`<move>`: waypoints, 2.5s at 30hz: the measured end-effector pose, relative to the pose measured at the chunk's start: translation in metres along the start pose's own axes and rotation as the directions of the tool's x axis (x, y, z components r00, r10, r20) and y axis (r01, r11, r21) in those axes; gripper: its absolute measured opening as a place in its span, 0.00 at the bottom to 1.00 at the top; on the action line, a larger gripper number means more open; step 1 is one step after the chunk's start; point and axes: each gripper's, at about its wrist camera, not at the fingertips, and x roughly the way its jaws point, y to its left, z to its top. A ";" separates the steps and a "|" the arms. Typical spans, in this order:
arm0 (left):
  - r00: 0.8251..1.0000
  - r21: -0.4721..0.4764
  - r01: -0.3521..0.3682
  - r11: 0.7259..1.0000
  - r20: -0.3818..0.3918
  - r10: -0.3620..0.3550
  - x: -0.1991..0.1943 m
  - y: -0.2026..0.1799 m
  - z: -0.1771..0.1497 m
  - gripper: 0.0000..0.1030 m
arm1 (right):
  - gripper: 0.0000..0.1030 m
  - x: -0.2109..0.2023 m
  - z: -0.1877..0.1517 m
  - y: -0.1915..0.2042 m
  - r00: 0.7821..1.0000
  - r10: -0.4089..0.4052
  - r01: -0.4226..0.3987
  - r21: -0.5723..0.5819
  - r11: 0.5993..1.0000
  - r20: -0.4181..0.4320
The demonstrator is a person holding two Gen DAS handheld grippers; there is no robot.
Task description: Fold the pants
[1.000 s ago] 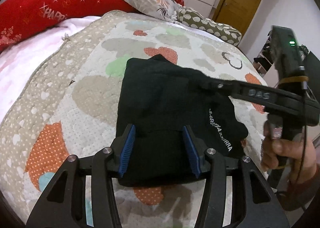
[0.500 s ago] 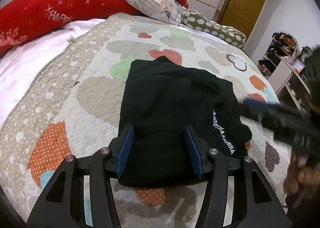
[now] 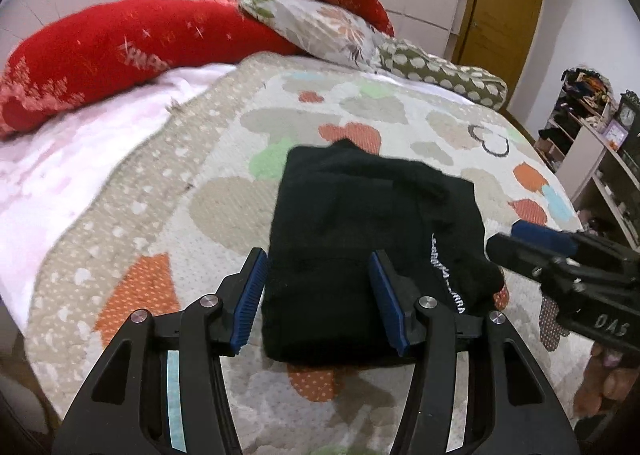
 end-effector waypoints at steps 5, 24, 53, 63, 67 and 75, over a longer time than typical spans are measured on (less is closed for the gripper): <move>0.999 0.016 -0.024 1.000 0.030 0.024 -0.016 -0.003 0.004 0.51 | 0.51 -0.011 0.005 0.006 1.000 -0.014 0.013 0.013 1.000 0.021; 0.993 0.020 -0.062 0.998 0.098 0.059 -0.048 -0.009 0.006 0.51 | 0.55 -0.030 -0.001 0.018 0.999 -0.014 0.014 -0.006 1.000 0.040; 0.991 0.022 -0.055 0.998 0.120 0.052 -0.058 -0.008 0.000 0.51 | 0.60 -0.031 -0.008 0.034 1.000 0.001 -0.001 -0.027 1.000 0.023; 0.992 0.023 -0.054 0.998 0.119 0.051 -0.058 -0.008 -0.001 0.51 | 0.60 -0.026 -0.010 0.031 1.000 0.003 -0.003 -0.024 1.000 0.005; 0.992 0.022 -0.056 0.998 0.118 0.052 -0.058 -0.008 -0.001 0.51 | 0.60 -0.026 -0.010 0.032 1.000 0.007 -0.006 -0.023 1.000 0.005; 0.992 0.017 -0.050 0.999 0.114 0.048 -0.057 -0.007 -0.003 0.51 | 0.60 -0.028 -0.009 0.033 1.000 0.012 -0.011 -0.024 1.000 0.013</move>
